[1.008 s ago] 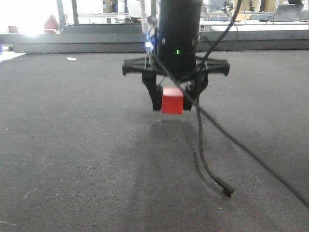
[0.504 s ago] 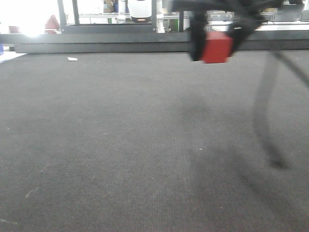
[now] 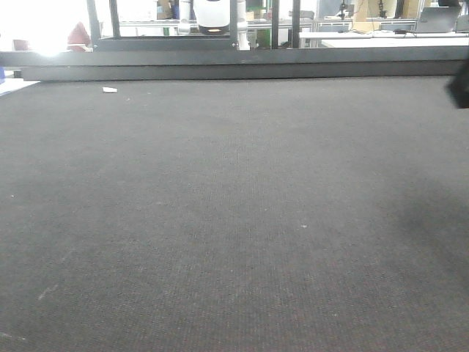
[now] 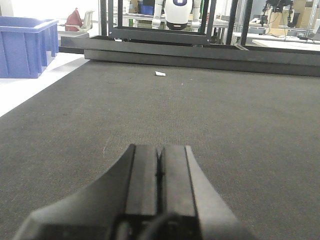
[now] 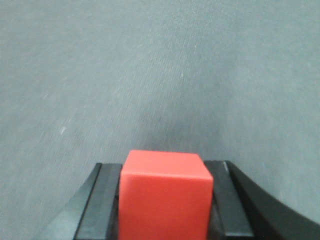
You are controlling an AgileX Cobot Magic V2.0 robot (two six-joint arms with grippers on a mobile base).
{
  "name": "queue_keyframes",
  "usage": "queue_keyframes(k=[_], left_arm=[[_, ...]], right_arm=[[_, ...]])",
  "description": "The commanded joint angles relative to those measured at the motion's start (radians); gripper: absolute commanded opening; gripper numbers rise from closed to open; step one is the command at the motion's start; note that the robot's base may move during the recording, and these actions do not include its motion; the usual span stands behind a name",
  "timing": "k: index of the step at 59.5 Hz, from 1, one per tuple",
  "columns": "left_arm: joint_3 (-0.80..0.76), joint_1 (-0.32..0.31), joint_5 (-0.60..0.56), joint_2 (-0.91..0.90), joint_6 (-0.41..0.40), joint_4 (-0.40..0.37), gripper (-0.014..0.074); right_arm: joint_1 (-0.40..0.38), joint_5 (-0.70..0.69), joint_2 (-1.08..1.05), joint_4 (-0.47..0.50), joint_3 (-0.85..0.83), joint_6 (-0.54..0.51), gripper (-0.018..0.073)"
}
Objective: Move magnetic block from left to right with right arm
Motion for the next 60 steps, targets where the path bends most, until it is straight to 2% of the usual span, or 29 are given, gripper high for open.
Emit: queue_keyframes(k=[1,17,32,60], left_arm=[[0.01,0.001,-0.09,-0.014,-0.004,0.0,-0.0116],[0.01,0.001,-0.09,-0.014,-0.004,0.0,-0.0116],[0.01,0.001,-0.09,-0.014,-0.004,0.0,-0.0116],[0.01,0.001,-0.09,-0.014,-0.004,0.0,-0.0116]], right_arm=[[-0.006,-0.081,-0.136,-0.007,0.036,-0.011,0.0152],[-0.005,-0.055,-0.494,-0.028,0.107,-0.03,0.0152],[-0.005,-0.059,-0.708,-0.05,0.107,-0.054,0.0152],[-0.005,-0.065,-0.753,-0.05,0.107,-0.054,0.0152]])
